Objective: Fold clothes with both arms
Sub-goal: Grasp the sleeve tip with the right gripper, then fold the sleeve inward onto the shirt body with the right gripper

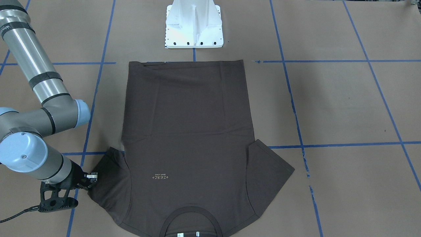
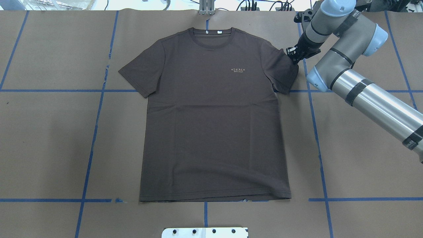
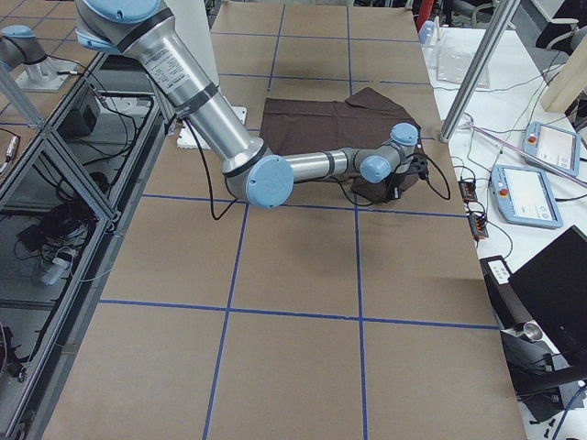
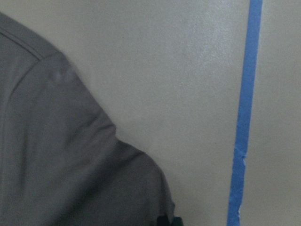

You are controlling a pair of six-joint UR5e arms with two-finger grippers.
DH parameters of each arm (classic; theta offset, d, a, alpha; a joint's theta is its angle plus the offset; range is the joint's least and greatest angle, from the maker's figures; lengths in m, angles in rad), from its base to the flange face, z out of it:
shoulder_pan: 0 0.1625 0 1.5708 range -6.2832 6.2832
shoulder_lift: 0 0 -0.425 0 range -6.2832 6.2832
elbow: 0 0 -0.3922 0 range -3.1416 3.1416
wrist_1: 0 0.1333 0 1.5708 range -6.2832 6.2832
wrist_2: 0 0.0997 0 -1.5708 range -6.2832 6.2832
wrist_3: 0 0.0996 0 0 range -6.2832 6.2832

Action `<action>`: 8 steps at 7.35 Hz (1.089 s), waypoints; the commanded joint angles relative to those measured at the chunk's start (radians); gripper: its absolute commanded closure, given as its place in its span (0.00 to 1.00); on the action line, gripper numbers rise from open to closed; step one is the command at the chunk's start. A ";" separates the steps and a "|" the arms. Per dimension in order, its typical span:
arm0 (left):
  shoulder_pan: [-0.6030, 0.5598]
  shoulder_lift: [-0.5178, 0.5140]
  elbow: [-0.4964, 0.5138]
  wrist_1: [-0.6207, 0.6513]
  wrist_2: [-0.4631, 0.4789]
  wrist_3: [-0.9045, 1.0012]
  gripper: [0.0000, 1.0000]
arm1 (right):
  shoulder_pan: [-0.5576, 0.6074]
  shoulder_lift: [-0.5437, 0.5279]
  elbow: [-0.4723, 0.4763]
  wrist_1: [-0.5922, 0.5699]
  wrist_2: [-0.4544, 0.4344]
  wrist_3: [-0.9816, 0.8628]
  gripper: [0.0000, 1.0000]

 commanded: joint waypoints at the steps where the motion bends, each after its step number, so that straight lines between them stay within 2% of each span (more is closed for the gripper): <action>1: 0.000 0.000 0.001 0.000 0.001 0.001 0.00 | -0.001 0.092 0.065 -0.085 0.027 0.042 1.00; 3: 0.000 0.000 0.004 0.000 0.001 0.001 0.00 | -0.056 0.143 0.066 -0.093 0.016 0.117 1.00; 4: 0.000 0.000 0.002 0.000 0.001 0.001 0.00 | -0.085 0.161 0.065 -0.093 -0.023 0.146 1.00; 5: 0.000 0.000 0.001 0.000 0.001 0.001 0.00 | -0.121 0.178 0.054 -0.092 -0.092 0.178 1.00; 7: 0.000 0.000 -0.001 0.000 0.001 0.000 0.00 | -0.197 0.229 -0.033 -0.084 -0.271 0.197 1.00; 8: 0.000 0.000 -0.011 0.000 0.001 -0.003 0.00 | -0.212 0.226 -0.036 -0.081 -0.309 0.197 0.01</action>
